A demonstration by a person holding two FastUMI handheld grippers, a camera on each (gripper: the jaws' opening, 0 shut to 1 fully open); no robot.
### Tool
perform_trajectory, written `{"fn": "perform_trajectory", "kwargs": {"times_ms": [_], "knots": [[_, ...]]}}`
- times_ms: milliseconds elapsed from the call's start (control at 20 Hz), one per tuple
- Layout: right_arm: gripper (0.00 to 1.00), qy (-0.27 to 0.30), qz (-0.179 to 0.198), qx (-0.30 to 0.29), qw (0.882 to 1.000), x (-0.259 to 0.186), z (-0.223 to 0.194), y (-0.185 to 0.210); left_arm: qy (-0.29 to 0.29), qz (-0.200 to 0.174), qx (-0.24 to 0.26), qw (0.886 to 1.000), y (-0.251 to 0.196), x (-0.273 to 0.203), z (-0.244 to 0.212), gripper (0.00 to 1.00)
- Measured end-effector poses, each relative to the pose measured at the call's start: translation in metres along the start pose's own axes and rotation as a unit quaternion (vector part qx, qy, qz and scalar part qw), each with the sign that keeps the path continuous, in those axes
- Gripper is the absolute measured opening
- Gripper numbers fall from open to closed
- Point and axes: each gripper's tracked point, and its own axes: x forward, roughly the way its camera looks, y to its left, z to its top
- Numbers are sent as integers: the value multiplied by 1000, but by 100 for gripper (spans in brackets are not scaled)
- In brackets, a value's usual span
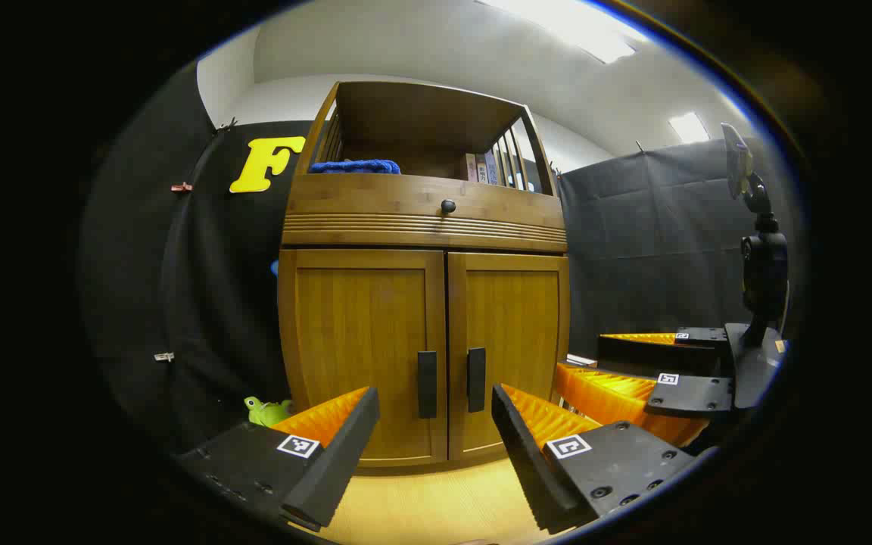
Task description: Open the right door of the double-door shoe cabinet with the right hand, and open the left door with the left hand.
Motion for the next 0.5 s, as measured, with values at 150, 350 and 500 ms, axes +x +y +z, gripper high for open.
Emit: {"fn": "perform_trajectory", "kwargs": {"times_ms": [150, 350, 500], "knots": [[88, -5, 4, -5, 1000, -3, 2, 3, 0, -1, -1, 1000, 1, -1, 0, 93], [89, -17, 11, -1, 1000, -6, 8, 6, -6, -2, -3, 1000, 0, 0, 4, 93], [88, -28, 6, 1, 1000, -8, 13, 3, -10, 0, -4, 1000, 1, -1, 5, 93]]}}
